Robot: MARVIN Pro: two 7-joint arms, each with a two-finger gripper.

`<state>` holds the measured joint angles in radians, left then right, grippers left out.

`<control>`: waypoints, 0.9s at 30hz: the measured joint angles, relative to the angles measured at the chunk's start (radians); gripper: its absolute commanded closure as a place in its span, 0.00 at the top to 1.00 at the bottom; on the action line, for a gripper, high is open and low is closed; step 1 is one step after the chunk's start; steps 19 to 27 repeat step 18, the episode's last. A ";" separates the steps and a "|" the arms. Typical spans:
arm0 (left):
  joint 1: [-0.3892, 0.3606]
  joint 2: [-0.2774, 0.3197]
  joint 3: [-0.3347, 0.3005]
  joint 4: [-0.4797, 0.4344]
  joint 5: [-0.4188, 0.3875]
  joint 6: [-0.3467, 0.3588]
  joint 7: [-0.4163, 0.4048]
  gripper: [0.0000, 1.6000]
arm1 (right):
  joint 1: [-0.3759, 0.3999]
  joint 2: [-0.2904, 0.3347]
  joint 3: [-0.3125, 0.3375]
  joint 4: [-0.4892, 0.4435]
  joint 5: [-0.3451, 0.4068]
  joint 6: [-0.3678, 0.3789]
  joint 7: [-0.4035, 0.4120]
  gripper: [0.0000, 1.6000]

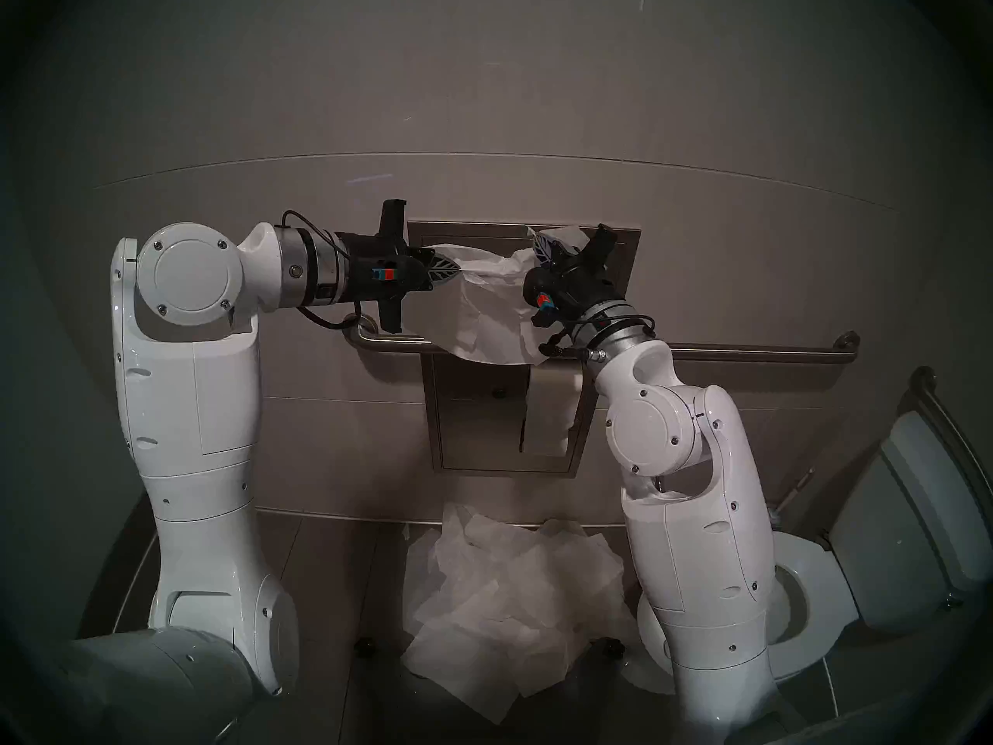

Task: Take out a toilet seat cover

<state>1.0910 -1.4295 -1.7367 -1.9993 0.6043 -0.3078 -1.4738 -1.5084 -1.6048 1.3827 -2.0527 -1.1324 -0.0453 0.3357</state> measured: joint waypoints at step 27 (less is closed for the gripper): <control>0.016 -0.026 0.010 -0.021 -0.091 0.027 -0.011 0.00 | -0.003 -0.005 0.037 0.022 0.066 -0.011 -0.002 0.00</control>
